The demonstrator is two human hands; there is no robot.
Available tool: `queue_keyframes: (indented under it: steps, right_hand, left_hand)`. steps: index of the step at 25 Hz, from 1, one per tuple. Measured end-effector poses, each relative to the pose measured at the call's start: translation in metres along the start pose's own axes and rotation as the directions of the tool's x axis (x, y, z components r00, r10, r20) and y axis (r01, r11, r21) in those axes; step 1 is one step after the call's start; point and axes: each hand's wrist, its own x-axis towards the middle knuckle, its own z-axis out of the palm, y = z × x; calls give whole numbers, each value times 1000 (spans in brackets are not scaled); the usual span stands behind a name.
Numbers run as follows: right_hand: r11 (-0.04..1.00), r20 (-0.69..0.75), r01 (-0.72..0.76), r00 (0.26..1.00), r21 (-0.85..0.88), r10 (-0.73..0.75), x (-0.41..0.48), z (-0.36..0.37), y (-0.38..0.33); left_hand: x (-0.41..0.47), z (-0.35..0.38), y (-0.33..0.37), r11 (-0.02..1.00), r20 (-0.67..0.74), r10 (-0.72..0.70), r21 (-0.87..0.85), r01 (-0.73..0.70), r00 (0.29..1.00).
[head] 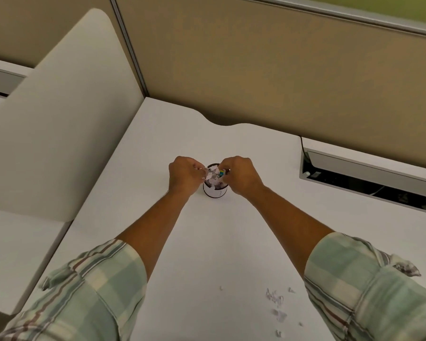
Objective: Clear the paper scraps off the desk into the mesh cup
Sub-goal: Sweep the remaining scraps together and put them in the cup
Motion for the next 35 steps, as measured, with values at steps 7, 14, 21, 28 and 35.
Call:
queue_keyframes:
  steps: [7,14,21,28,35]
  right_hand:
    - [939,-135,-154,970,309,204,-33,-10,30]
    - [839,-118,-217,942,499,313,-88,-3,67]
    - [811,-61,-242,945,533,322,-138,11,102]
    - [798,-21,-270,943,539,333,-172,21,119]
    - [830,-5,-288,944,478,330,-194,31,129]
  left_hand:
    - [4,34,22,940,98,148,295,-171,984]
    - [10,71,17,770,246,153,577,-271,957]
    - [12,69,23,689,352,126,641,-337,928]
    - [16,36,44,785,404,92,533,-316,910]
    - [28,9,38,992,112,120,13,-122,986]
